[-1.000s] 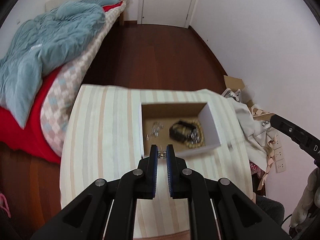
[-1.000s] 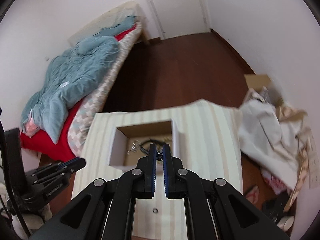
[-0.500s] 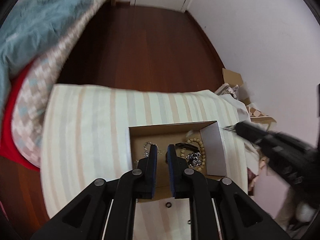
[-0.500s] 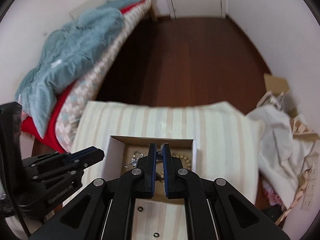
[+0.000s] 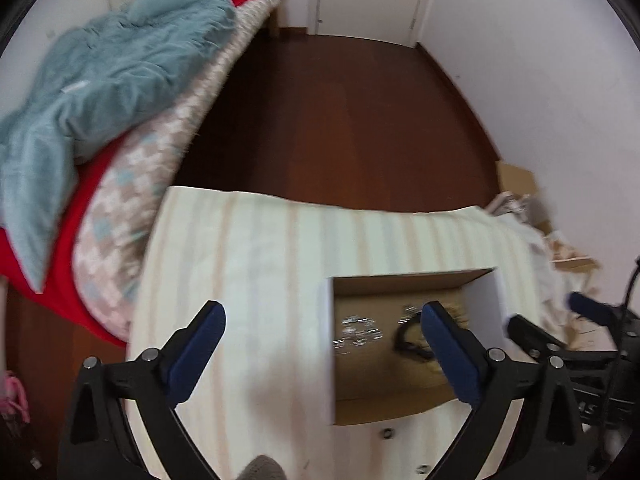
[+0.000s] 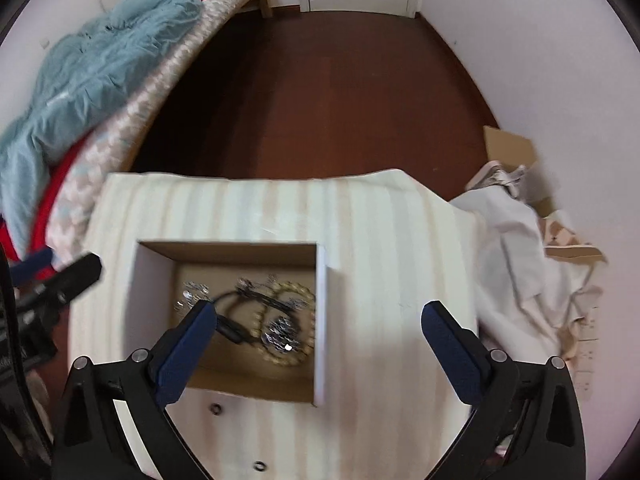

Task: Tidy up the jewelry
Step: 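Lower the necklace with the right gripper into the box while the left gripper releases the charm there, then lift both open grippers away from the box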

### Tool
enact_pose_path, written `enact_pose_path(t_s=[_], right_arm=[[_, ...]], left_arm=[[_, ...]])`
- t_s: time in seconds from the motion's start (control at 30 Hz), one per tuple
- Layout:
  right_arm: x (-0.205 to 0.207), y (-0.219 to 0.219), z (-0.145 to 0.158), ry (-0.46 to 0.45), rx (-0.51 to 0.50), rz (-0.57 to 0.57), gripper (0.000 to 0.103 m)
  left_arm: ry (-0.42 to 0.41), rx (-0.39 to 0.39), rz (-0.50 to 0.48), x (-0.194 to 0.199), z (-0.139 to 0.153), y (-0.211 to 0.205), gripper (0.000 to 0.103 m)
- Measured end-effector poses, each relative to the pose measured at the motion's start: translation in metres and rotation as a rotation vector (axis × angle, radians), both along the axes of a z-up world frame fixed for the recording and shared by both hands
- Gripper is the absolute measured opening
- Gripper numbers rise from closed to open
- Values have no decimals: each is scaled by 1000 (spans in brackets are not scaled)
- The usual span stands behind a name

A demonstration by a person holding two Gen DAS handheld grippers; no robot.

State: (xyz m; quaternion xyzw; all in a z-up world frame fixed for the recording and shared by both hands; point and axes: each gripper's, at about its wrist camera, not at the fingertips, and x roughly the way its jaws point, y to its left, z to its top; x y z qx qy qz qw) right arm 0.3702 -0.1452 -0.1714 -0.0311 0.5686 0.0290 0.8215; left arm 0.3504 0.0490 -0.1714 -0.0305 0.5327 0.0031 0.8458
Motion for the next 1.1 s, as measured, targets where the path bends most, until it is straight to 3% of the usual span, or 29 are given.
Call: enact_pose_path(t_s=[0.2, 0.5, 0.77, 1.1], right_arm=[[-17, -3, -10, 2, -12, -28, 103], [-34, -1, -2, -29, -19, -37, 103], [-66, -1, 30, -99, -23, -34, 103], [-122, -1, 82, -216, -23, -30, 103]], left_arm=[[14, 73, 16, -16, -11, 3, 101], [4, 96, 22, -40, -4, 0, 101], [-77, 142, 54, -74, 24, 1, 101], [-171, 137, 67, -129, 67, 0, 101]])
